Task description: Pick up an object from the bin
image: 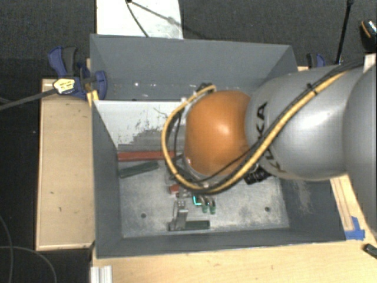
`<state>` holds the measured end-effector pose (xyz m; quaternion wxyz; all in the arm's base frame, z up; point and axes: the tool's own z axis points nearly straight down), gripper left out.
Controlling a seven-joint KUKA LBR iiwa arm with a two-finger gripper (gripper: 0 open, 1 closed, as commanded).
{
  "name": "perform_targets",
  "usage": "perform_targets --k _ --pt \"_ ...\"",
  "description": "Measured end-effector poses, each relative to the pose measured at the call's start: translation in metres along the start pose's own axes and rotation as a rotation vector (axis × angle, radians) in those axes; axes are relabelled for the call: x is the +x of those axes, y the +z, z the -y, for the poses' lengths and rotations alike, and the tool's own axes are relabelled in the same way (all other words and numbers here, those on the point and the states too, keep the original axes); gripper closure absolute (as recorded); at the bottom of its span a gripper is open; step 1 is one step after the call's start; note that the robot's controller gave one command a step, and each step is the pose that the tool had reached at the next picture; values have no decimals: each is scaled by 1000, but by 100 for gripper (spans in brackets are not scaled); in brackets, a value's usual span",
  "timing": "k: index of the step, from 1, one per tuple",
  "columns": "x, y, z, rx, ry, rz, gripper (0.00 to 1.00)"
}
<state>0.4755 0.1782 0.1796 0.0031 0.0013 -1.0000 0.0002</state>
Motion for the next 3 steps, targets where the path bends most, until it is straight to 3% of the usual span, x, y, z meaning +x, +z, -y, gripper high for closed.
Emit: perform_targets --k 1,2,3 --pt "-57 43 68 2 34 9 0" --pt "-101 110 84 0 -192 9 0" --pt "-101 108 83 -2 -186 12 100"
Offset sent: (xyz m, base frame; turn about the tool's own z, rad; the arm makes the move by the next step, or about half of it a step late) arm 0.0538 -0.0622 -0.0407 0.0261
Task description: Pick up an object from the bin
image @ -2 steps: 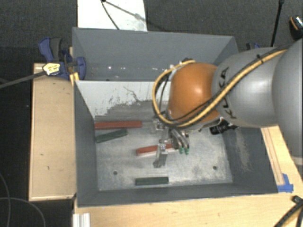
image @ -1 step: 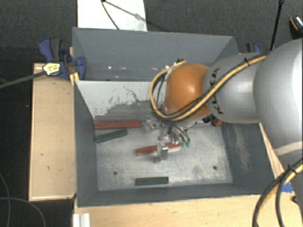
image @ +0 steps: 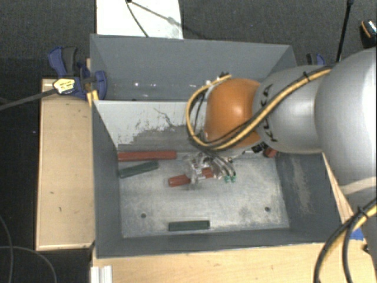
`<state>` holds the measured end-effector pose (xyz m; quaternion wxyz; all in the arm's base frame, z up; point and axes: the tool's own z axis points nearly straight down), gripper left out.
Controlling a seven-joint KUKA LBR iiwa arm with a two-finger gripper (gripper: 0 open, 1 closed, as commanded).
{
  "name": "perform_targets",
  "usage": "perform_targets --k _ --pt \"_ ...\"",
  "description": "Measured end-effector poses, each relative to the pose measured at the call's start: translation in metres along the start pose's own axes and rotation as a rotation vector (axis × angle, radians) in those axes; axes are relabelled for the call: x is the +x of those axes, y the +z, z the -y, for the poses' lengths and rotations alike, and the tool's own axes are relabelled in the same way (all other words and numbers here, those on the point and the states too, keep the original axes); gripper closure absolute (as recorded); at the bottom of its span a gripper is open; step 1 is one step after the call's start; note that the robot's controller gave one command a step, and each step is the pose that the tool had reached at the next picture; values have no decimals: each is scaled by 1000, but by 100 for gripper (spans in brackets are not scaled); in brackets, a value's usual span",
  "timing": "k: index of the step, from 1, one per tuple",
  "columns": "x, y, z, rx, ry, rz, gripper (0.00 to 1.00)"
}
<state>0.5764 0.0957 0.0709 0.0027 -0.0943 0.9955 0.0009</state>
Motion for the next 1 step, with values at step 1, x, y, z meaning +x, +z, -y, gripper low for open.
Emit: perform_targets --k 1 --pt "-16 -135 1 1 23 7 100"
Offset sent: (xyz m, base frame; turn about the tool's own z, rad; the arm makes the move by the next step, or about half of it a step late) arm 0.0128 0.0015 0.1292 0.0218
